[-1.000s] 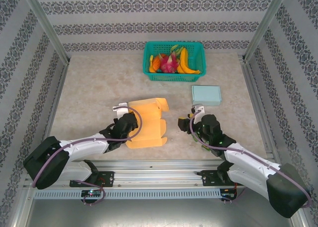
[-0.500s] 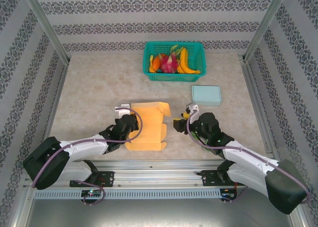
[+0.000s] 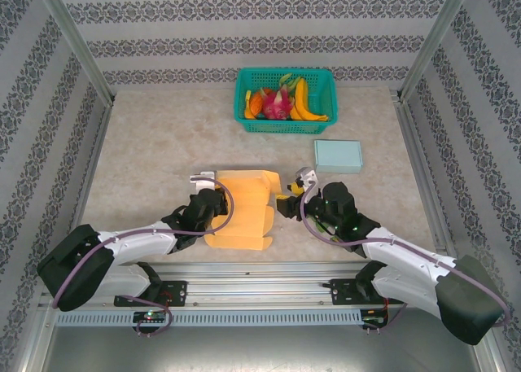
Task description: Fold the paper box
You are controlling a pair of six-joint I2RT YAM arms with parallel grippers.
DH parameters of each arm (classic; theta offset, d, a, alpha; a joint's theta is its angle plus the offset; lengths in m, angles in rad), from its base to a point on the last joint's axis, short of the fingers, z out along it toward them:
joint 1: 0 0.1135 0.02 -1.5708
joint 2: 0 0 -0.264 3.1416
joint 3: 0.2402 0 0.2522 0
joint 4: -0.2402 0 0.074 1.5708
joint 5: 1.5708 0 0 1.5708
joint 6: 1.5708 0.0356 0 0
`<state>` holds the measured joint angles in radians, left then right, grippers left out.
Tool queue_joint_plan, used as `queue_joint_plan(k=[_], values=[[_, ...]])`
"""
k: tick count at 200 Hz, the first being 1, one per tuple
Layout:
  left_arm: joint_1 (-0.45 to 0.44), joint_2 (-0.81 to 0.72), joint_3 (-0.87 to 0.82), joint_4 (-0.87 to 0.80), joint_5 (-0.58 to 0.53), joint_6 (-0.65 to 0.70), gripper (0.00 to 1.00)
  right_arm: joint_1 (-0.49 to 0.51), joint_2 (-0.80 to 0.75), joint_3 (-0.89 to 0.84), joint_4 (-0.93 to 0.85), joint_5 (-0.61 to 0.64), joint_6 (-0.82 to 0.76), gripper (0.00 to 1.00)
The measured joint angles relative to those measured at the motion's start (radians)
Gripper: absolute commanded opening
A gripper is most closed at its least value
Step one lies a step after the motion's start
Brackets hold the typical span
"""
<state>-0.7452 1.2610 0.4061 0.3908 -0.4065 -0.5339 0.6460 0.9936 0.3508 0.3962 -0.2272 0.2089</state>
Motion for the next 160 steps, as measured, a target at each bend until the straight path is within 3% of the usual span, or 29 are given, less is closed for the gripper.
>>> queue_joint_plan(k=[37, 100, 160], values=[[0.000, -0.024, -0.005, 0.002, -0.003, 0.007, 0.00, 0.006, -0.022, 0.000, -0.008, 0.000, -0.004, 0.60], [0.000, -0.059, -0.005, -0.032, -0.050, 0.006, 0.00, 0.026, -0.219, -0.034, -0.022, 0.046, -0.007, 0.61], [0.000, -0.119, -0.006, -0.040, -0.027, 0.011, 0.00, 0.024, -0.207, -0.053, -0.041, 0.118, -0.008, 0.61]])
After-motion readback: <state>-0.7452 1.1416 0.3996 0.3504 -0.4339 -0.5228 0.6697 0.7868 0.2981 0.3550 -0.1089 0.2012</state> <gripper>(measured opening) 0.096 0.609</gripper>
